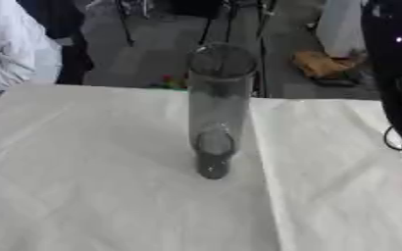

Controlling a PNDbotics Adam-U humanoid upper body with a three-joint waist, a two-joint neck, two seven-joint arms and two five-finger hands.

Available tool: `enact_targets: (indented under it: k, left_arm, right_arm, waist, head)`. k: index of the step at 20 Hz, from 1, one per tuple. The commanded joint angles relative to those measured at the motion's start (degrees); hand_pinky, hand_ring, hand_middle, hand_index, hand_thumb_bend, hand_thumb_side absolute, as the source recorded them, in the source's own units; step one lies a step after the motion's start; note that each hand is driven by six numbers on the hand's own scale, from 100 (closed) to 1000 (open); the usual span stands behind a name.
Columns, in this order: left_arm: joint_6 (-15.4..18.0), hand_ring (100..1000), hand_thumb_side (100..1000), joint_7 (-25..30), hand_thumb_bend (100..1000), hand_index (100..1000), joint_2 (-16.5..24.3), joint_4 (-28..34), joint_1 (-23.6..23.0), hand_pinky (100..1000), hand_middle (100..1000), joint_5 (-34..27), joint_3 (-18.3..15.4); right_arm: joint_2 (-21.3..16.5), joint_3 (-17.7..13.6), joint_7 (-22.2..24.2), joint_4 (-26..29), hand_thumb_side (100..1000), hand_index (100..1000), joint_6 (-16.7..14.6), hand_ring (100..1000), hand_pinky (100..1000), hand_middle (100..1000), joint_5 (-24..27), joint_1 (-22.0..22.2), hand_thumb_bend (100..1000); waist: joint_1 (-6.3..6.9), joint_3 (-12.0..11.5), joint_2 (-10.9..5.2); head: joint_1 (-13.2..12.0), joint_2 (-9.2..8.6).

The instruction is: Arrange flowers into the vase.

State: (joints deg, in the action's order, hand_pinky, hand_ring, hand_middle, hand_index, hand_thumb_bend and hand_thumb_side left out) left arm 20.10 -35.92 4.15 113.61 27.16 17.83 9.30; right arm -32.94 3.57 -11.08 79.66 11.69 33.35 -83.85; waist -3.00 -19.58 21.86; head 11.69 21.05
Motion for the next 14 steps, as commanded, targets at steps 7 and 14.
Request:
enact_targets:
  k: [7, 14]
  left_arm:
    - [0.2, 762, 965, 0.1, 207, 808, 0.8, 1.0, 0.9, 490, 731, -0.3, 0.2]
    - [0.3, 762, 965, 0.1, 210, 808, 0.6, 1.0, 1.2, 491, 731, -0.3, 0.2]
  right_arm:
    - [1.2, -0.4, -0.6, 0.3, 119, 126, 1.3, 146, 100, 100, 1.8, -1.5, 100]
    - [2.5, -0.1, -1.7, 1.1, 119, 127, 2.4, 146, 100, 100, 4.2, -1.7, 100]
  waist:
    - [-0.1, -0.6, -0.59]
    - [-0.68, -1.4, -0.58]
  head:
    - [-0.2, -1.15]
    - [-0.2, -1.89]
